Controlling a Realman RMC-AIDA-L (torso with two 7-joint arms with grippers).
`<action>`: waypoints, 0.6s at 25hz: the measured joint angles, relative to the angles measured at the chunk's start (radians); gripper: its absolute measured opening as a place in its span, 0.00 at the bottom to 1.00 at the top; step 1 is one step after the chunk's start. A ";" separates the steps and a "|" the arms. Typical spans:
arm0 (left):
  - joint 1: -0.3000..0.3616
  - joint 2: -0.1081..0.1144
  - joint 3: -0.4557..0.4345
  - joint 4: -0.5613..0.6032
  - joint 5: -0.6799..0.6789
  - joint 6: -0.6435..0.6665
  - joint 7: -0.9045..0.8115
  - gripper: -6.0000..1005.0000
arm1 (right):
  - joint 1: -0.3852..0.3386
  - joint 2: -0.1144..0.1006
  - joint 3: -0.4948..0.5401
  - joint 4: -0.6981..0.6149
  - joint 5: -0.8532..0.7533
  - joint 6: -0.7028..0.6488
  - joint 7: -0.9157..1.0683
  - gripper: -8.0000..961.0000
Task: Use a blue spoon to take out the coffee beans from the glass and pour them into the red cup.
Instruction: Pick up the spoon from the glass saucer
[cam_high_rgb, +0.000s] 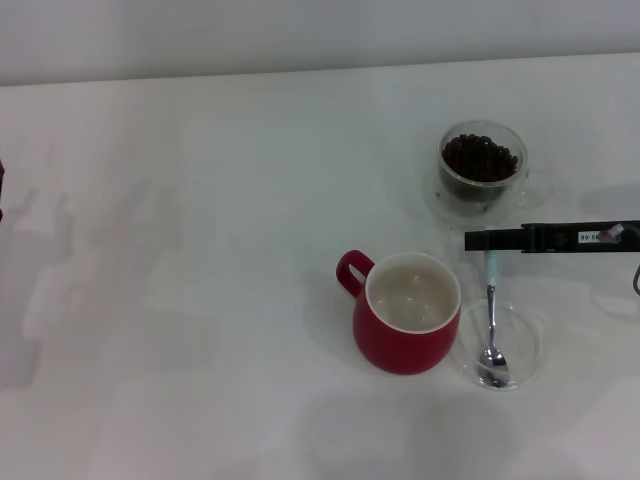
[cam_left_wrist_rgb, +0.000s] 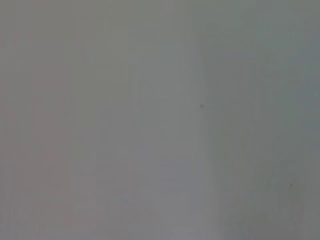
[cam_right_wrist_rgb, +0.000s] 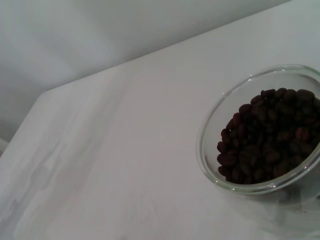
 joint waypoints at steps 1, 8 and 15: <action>0.000 0.000 0.000 0.000 0.000 0.000 0.000 0.39 | 0.000 0.000 0.000 0.000 0.000 0.001 0.000 0.50; 0.000 0.000 0.000 0.000 0.000 -0.001 0.000 0.39 | 0.000 0.001 0.000 0.000 0.000 0.001 0.001 0.40; -0.001 0.001 0.000 -0.001 0.000 -0.001 0.000 0.39 | 0.000 0.004 0.001 0.000 0.000 -0.002 0.002 0.28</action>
